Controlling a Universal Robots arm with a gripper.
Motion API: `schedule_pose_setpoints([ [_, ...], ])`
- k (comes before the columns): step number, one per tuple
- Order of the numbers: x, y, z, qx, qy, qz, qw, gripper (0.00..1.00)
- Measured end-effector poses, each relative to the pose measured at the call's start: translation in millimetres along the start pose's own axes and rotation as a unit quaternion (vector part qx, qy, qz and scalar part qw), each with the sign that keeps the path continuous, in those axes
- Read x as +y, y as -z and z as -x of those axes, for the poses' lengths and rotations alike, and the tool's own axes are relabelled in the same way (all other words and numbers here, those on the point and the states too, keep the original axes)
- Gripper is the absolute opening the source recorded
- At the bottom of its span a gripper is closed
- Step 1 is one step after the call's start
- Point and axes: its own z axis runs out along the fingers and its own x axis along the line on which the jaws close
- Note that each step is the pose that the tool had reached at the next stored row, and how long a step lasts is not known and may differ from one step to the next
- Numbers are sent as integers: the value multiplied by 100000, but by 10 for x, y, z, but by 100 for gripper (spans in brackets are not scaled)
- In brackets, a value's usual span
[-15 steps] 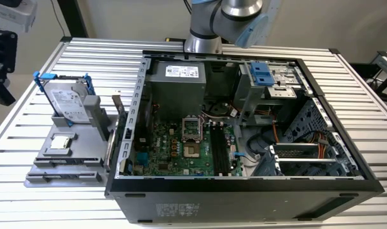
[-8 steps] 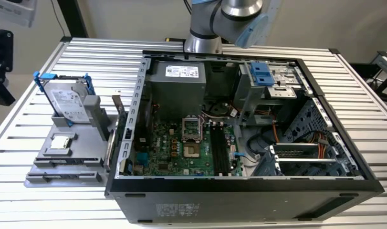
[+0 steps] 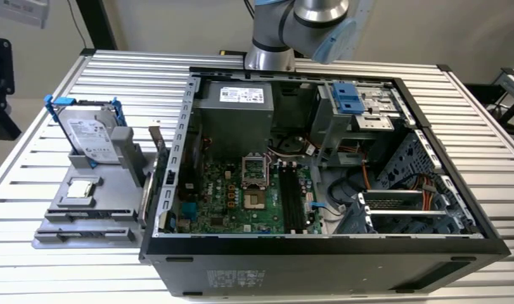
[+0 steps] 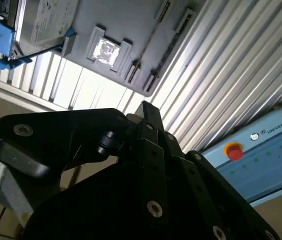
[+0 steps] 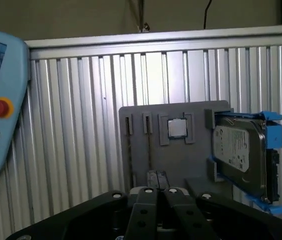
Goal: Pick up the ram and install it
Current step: 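Pick up the ram and move it above insertion slot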
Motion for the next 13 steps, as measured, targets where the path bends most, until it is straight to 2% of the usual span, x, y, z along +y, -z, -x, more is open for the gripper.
schedule_pose_setpoints([
  [2, 1, -1, 0, 16, 1565, -361, 99987, 0],
  [6, 0, -1, 0, 113, 4079, -1328, 99908, 0],
  [7, 0, -1, 0, 135, 4280, -1409, 99898, 0],
  [10, 0, -2, 0, 134, 4285, -1342, 99899, 0],
  [13, -8, -5, -6, 139, 4276, -1016, 99903, 0],
])
